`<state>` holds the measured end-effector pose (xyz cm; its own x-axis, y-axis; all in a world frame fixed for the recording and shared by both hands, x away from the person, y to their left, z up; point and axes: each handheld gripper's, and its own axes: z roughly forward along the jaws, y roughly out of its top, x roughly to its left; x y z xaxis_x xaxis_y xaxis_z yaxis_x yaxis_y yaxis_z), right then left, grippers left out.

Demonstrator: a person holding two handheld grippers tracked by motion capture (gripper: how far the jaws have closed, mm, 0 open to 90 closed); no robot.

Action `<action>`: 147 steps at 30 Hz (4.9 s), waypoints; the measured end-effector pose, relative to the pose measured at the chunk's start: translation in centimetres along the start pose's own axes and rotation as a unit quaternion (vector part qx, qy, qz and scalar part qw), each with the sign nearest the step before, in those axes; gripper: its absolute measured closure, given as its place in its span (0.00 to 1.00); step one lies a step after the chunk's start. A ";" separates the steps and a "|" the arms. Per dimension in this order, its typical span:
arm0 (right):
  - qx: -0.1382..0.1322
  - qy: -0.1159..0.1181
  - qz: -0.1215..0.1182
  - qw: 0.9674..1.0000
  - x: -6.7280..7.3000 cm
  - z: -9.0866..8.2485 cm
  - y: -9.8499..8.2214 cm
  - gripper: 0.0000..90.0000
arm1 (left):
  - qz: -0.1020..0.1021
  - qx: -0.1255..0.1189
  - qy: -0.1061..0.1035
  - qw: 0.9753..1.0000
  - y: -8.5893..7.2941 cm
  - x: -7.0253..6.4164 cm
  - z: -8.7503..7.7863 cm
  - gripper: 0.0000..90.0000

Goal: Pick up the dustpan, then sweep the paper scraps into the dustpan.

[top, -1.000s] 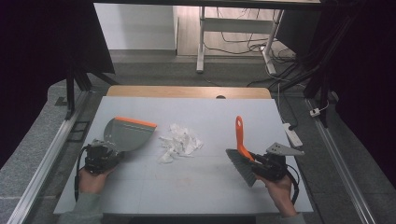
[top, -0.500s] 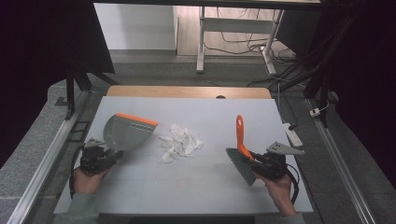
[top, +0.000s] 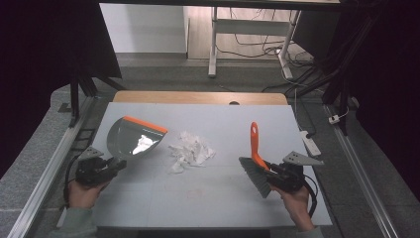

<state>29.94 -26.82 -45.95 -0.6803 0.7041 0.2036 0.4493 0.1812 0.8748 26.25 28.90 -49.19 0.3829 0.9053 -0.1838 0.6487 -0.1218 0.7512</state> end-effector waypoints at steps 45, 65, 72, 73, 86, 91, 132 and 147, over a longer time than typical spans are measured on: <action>-0.003 0.002 -0.005 1.000 0.0 -0.3 0.1 0.78 | 0.119 0.042 -0.099 0.987 -1.1 -1.5 -2.7 0.69; -0.001 0.002 -0.007 1.000 0.1 -0.1 0.1 0.78 | 0.156 0.097 -0.098 0.978 -3.2 -1.6 -3.5 0.69; 0.002 0.003 -0.009 1.000 0.1 0.0 0.1 0.78 | 0.175 0.115 -0.107 0.972 -3.3 -2.0 -3.2 0.69; 0.002 0.003 -0.009 1.000 0.1 0.0 0.1 0.78 | 0.177 0.120 -0.107 0.971 -3.4 -2.0 -3.1 0.69; 0.002 0.002 -0.009 1.000 0.1 0.0 0.1 0.78 | 0.192 0.148 -0.101 0.965 -3.9 -2.0 -2.8 0.69; 0.002 0.003 -0.008 1.000 0.2 0.2 0.2 0.78 | 0.193 0.154 -0.100 0.964 -4.0 -2.0 -2.6 0.69; 0.021 -0.012 -0.016 1.000 0.5 11.2 5.5 0.78 | 0.193 0.157 -0.110 0.962 -4.0 -2.3 -1.9 0.69; 0.031 -0.029 -0.005 0.999 -0.3 15.0 6.7 0.78 | 0.191 0.163 -0.113 0.961 -4.1 -2.2 -1.8 0.69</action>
<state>41.88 -15.54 -46.79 -0.6504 0.7409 0.1676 0.4788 0.2286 0.8477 21.60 28.15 -50.73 0.7434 0.6622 -0.0940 0.5899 -0.5829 0.5588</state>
